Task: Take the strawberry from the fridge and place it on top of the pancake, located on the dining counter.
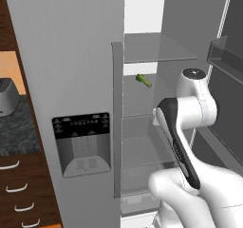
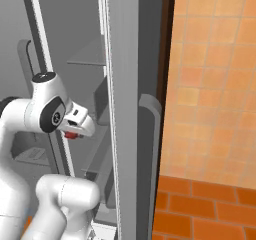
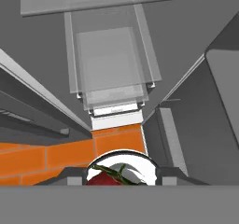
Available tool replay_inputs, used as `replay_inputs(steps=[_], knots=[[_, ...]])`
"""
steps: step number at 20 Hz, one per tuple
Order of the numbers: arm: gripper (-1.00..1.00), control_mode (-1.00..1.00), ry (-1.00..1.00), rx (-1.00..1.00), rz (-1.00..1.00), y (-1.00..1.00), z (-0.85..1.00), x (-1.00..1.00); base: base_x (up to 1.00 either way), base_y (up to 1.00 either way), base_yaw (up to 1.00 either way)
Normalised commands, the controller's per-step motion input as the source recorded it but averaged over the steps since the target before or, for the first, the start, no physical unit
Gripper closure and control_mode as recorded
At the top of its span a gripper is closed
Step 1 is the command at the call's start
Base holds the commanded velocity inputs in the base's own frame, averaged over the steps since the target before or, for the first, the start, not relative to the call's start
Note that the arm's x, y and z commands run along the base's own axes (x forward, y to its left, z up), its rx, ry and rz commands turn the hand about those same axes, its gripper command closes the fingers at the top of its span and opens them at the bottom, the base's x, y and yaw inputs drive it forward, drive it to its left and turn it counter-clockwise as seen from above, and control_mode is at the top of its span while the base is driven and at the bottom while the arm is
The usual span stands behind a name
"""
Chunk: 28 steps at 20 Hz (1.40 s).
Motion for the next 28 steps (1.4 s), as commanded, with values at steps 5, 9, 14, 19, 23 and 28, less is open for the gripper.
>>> replay_inputs(steps=[5, 9, 14, 19, 23, 28], knots=[[1.00, -1.00, 0.04, 0.02, 0.00, -0.14, -0.55, 0.00, 0.00, 0.00, 0.00], [1.00, -1.00, 0.00, 0.00, 0.00, 0.00, -0.08, 0.00, 0.00, 0.00, 0.00], [1.00, -1.00, 0.00, 0.00, -0.01, 0.00, -0.01, -0.10, 0.00, 0.00, 0.00], [1.00, 1.00, 0.00, 0.00, 0.00, 0.00, 0.00, 0.00, -0.75, 0.63, -0.28], [1.00, 1.00, 0.00, 0.00, 0.00, 0.00, 0.00, 0.00, -0.94, 0.52, -0.58], [1.00, 1.00, 0.00, 0.00, 0.00, 0.00, 0.00, 0.00, -0.92, 0.10, -0.80]])
